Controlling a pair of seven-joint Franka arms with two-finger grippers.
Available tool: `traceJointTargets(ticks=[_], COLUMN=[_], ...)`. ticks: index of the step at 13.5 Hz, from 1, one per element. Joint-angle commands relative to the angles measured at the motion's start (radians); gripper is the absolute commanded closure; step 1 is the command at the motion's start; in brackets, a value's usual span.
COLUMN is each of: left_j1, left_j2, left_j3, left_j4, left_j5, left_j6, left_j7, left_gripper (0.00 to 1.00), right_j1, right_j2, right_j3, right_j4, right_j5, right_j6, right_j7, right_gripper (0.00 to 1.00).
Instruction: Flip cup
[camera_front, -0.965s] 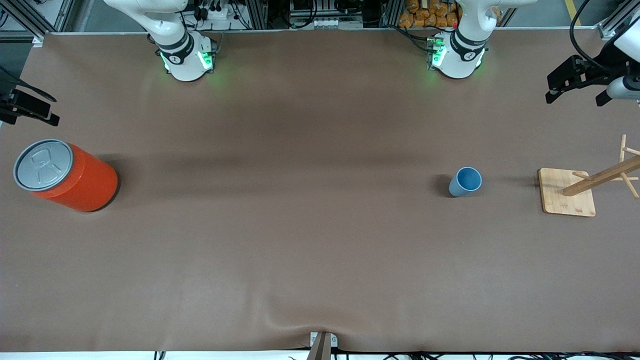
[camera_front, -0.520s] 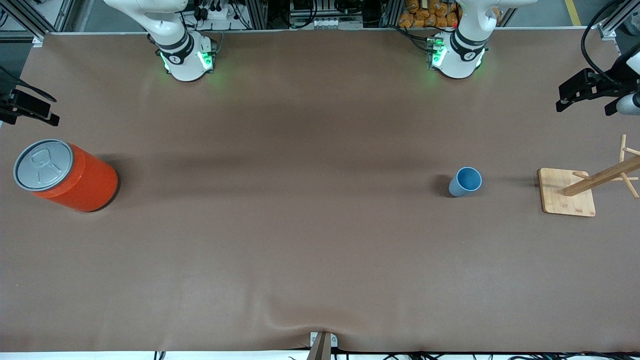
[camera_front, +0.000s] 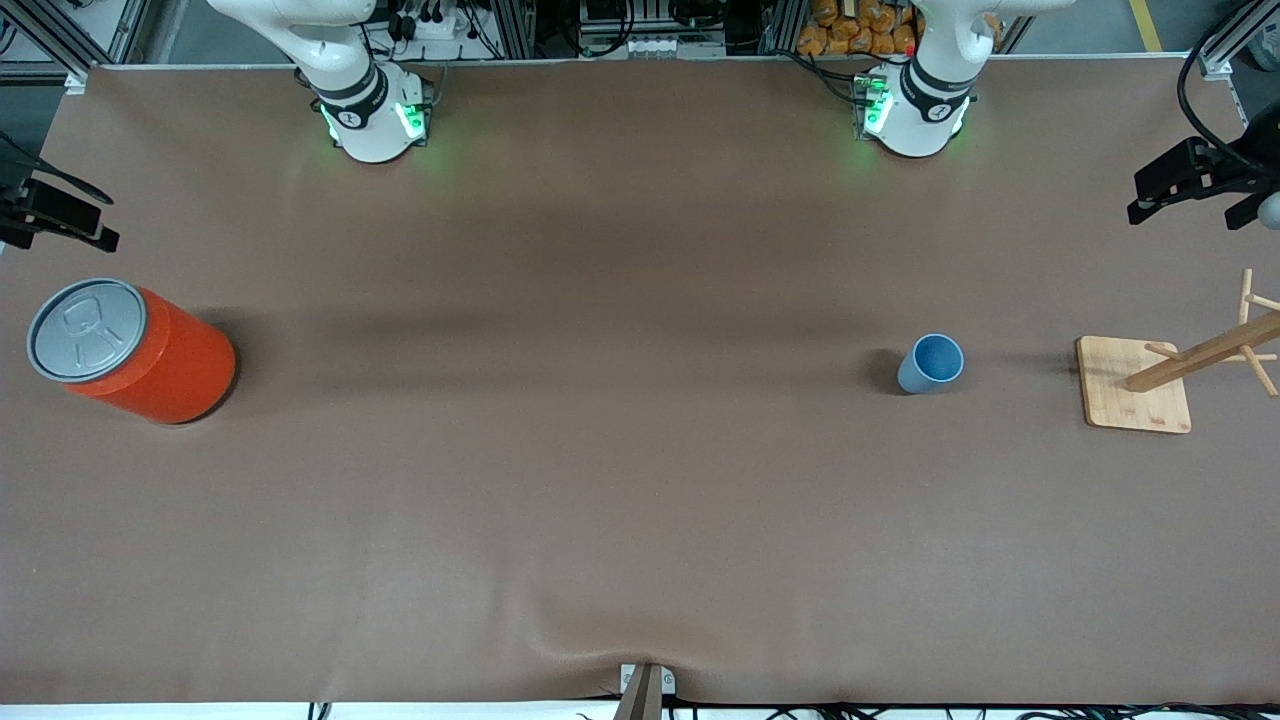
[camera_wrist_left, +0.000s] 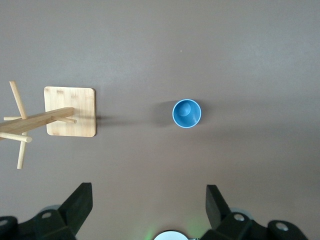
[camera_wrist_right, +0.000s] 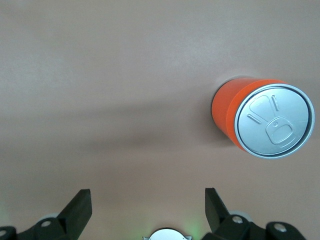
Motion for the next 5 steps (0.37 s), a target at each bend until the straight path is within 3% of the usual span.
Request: traceJointTargets(ticks=[1, 5], left_j1=[-0.003, -0.006], left_j2=[-0.003, -0.003], left_j3=[0.000, -0.001], left_j4=[0.004, 0.002], left_j5=[-0.017, -0.010], left_j6=[-0.003, -0.004], left_j7=[-0.049, -0.111], left_gripper=[0.00, 0.00], right_j1=[-0.014, -0.014], right_j2=[0.002, 0.002], right_j3=[0.013, 0.013], right_j4=[0.013, 0.013], right_j5=[0.013, 0.013], right_j6=[-0.005, -0.005], right_j7=[0.015, 0.015], right_gripper=[0.00, 0.00])
